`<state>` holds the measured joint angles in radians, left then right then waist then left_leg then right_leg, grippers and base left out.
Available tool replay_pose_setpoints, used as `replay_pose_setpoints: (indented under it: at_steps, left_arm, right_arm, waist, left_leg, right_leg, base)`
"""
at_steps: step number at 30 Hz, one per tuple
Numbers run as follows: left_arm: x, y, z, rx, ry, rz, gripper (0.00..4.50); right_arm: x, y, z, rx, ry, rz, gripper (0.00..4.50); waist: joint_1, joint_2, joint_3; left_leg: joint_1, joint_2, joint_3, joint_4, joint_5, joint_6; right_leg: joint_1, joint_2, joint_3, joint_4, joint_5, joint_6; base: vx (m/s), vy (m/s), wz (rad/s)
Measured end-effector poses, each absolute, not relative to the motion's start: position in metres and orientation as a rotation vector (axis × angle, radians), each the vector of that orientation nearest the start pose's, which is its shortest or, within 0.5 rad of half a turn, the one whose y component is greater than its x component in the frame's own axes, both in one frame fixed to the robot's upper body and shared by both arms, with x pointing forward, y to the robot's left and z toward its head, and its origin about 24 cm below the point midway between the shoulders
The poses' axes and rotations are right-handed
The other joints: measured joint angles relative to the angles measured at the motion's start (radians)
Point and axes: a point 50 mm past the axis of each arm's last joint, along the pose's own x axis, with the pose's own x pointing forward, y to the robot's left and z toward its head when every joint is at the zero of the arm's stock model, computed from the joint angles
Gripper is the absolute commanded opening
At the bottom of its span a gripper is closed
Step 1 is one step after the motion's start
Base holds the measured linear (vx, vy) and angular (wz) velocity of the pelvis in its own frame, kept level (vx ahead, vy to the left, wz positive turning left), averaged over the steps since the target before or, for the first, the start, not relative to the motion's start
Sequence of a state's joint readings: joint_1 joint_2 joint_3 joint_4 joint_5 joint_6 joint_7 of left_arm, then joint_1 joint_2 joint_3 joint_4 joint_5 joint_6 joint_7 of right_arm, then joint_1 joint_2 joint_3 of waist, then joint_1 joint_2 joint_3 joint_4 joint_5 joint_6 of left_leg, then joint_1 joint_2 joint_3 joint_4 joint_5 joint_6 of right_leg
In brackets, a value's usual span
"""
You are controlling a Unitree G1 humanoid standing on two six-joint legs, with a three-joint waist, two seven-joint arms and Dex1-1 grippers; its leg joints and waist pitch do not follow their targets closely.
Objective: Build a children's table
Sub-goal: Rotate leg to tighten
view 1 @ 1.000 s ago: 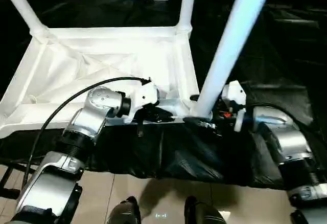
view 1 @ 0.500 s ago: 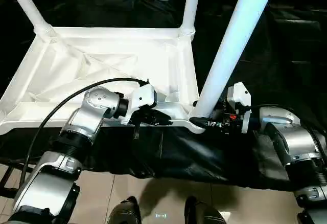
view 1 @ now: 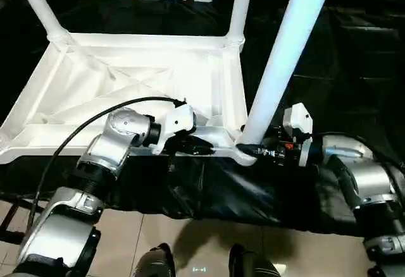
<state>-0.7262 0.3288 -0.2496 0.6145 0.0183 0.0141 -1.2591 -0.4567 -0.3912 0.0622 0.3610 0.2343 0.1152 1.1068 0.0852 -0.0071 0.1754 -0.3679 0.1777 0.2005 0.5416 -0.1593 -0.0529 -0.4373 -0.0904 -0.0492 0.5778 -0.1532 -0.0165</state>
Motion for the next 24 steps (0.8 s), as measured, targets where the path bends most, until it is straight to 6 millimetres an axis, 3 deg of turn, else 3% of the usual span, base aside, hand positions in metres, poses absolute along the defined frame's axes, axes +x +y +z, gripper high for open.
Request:
replay_pose_setpoints:
  at_steps: [2,7,12,15,17,19,22,24]
  left_arm:
    - [0.341,0.108,0.096,0.471,0.248,-1.355,0.00]
    - [0.355,0.086,0.095,0.430,0.252,-1.161,0.00]
    - [0.359,0.074,0.094,0.421,0.247,-1.077,0.00]
    - [0.362,0.069,0.093,0.425,0.241,-1.009,0.00]
    - [0.362,0.067,0.093,0.433,0.236,-0.997,0.00]
    - [0.362,0.067,0.092,0.439,0.232,-0.998,0.00]
    - [0.360,0.069,0.092,0.460,0.218,-1.011,0.00]
    - [0.360,0.073,0.092,0.468,0.211,-1.024,0.00]
  right_arm:
    - [0.315,-0.160,0.084,-0.111,0.110,1.035,1.99]
    - [0.336,-0.146,0.077,-0.003,0.068,0.647,1.98]
    - [0.345,-0.135,0.073,0.043,0.074,0.454,1.97]
    - [0.355,-0.117,0.075,0.060,0.081,0.319,1.97]
    - [0.358,-0.112,0.076,0.060,0.075,0.282,1.97]
    - [0.358,-0.109,0.075,0.048,0.066,0.273,2.66]
    - [0.357,-0.106,0.076,0.042,0.049,0.291,2.68]
    - [0.355,-0.106,0.077,0.037,0.040,0.316,2.94]
  waist:
    - [-0.003,-0.004,0.000]
    - [-0.030,-0.012,-0.004]
    - [-0.034,-0.016,-0.007]
    - [-0.042,-0.016,-0.008]
    - [-0.045,-0.016,-0.008]
    - [-0.047,-0.016,-0.008]
    - [-0.049,-0.016,-0.008]
    - [-0.050,-0.016,-0.008]
  left_leg:
    - [0.000,0.000,0.000,0.001,-0.001,-0.002]
    - [0.001,-0.004,-0.001,0.001,-0.001,-0.003]
    - [0.000,-0.005,-0.001,-0.002,-0.001,-0.003]
    - [0.000,-0.006,-0.001,-0.002,-0.001,-0.003]
    - [0.000,-0.006,-0.002,-0.003,-0.001,-0.003]
    - [0.000,-0.006,-0.002,-0.003,-0.001,-0.002]
    - [0.000,-0.006,-0.001,-0.006,-0.001,-0.002]
    - [0.001,-0.006,-0.002,-0.010,-0.001,-0.003]
  right_leg:
    - [0.000,0.000,0.000,-0.001,-0.002,0.003]
    - [0.002,-0.002,0.003,-0.005,-0.002,0.004]
    - [0.004,-0.002,0.003,-0.018,-0.002,0.004]
    - [0.003,-0.002,0.003,-0.021,-0.002,0.004]
    - [0.003,-0.002,0.003,-0.025,-0.002,0.004]
    - [0.003,-0.002,0.003,-0.025,-0.002,0.004]
    - [0.002,-0.002,0.003,-0.025,-0.002,0.004]
    - [0.001,-0.001,0.002,-0.025,-0.002,0.004]
  base:
    - [0.000,0.000,0.00]
    - [0.000,0.000,0.00]
    - [0.000,0.000,0.00]
    - [0.000,0.000,0.00]
    - [0.000,0.000,0.00]
    - [0.000,0.000,0.00]
    - [0.000,0.000,0.00]
    - [0.000,0.000,0.00]
